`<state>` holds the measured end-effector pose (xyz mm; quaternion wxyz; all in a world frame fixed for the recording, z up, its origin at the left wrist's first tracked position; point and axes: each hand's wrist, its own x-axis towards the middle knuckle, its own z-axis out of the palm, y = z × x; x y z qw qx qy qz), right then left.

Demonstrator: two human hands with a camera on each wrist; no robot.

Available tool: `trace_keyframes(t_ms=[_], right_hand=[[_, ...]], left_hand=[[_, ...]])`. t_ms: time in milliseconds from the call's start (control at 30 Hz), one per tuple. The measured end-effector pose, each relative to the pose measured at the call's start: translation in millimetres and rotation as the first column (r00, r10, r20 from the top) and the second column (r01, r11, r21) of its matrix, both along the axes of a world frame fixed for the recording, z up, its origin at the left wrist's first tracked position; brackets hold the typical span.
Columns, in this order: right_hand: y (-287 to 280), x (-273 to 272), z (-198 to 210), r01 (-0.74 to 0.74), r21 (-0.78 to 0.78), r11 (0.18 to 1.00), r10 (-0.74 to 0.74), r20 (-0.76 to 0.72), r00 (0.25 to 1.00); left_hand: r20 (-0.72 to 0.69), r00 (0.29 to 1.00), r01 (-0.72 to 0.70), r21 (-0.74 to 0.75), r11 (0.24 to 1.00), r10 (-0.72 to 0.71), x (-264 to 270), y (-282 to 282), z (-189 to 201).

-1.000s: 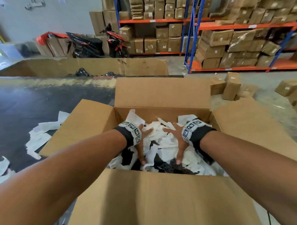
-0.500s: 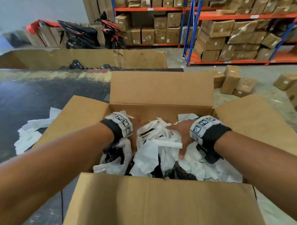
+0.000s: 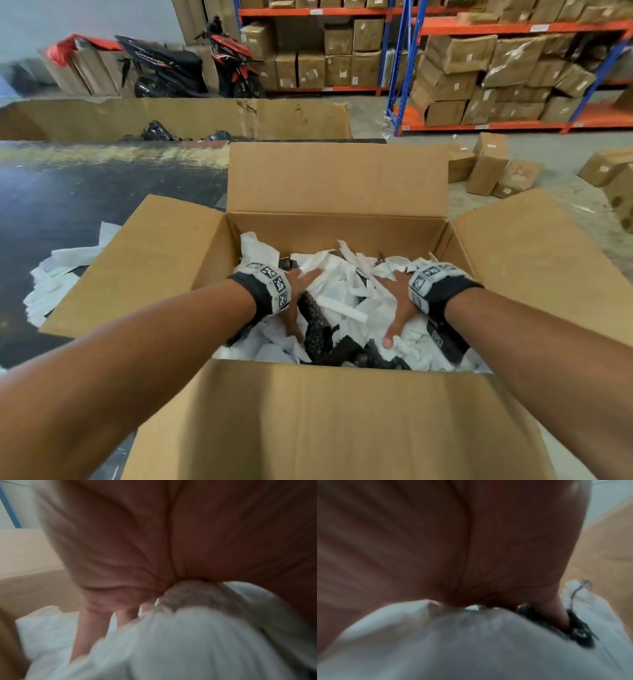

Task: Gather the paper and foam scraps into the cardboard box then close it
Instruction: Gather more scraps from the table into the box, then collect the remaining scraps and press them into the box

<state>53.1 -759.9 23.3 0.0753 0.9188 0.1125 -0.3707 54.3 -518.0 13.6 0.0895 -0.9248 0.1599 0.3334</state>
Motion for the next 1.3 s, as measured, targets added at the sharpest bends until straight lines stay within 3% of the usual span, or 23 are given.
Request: trace_keyframes(t_ms=[67,200,400,533,800,1100,1300], right_hand=[[1,0,-4,-0.022,0.007,1.000,0.022,0.000,1.000],[-3,4,26,-0.024,0.065,0.998,0.021,0.043,0.999],[-11,-13,77,-0.115,0.149,0.982,0.067,0.295,0.953],[-15,-45,104,-0.146,0.168,0.975,0.051,0.470,0.881],[-2,-157,144,-0.160,0.290,0.943,-0.086,0.680,0.729],[134,-246,111,-0.292,0.491,0.821,-0.200,0.725,0.659],[273,-285,89,-0.434,0.598,0.674,-0.187,0.706,0.683]], left_hand=[[0.023,1.000,0.010,-0.012,1.000,-0.009,1,4,-1],[0.031,0.999,0.022,-0.031,0.999,-0.021,-1,4,33],[0.183,0.983,0.035,-0.274,0.961,0.017,-12,8,85],[0.380,0.925,0.148,-0.350,0.925,-0.005,-36,4,104],[0.614,0.789,0.345,-0.477,0.808,0.026,-120,10,117],[0.601,0.776,0.352,-0.664,0.659,0.191,-220,128,96],[0.595,0.723,0.264,-0.707,0.656,0.351,-275,256,78]])
